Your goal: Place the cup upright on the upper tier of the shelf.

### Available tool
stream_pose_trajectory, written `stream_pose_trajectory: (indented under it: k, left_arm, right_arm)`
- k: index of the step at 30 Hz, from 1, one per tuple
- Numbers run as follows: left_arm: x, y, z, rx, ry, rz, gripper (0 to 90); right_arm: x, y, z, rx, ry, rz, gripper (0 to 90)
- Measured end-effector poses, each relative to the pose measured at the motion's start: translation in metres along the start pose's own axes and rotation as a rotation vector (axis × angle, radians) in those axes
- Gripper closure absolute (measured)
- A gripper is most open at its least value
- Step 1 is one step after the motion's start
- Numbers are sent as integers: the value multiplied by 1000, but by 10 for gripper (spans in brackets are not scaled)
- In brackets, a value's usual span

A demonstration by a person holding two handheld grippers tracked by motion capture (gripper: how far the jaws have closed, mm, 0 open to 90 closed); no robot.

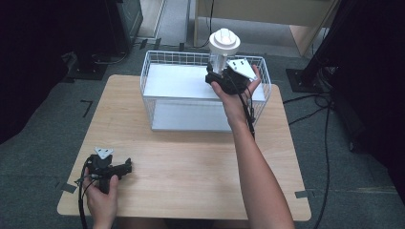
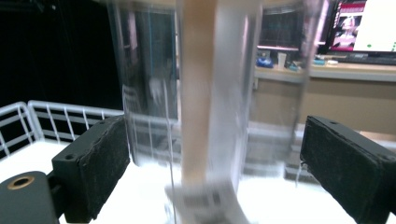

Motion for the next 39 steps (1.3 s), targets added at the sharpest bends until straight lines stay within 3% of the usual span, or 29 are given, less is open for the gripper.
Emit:
stream_pose_trajectory:
  k: [10,26,34,39]
  left_arm:
    - [0,0,0,1,1,4,0]
    - [0,0,0,1,1,2,0]
    - [0,0,0,1,-1,3,0]
    - [0,0,0,1,1,2,0]
  right_arm:
    - [-31,0,-27,29,-24,-11,82]
    - [-57,-13,-66,79,-46,-50,82]
    - [-75,-12,-85,69,-71,-106,82]
    - [-93,-8,-97,61,-89,-75,82]
Point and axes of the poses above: each handheld gripper's, and its own axes: z roughly forward along the jaws, x roughly out of its top, y roughly to its right, the point moved 4 cm from there along z, roughly forward along the jaws, and after that the axes turned 14 degrees about x, right-handed, at the moved point
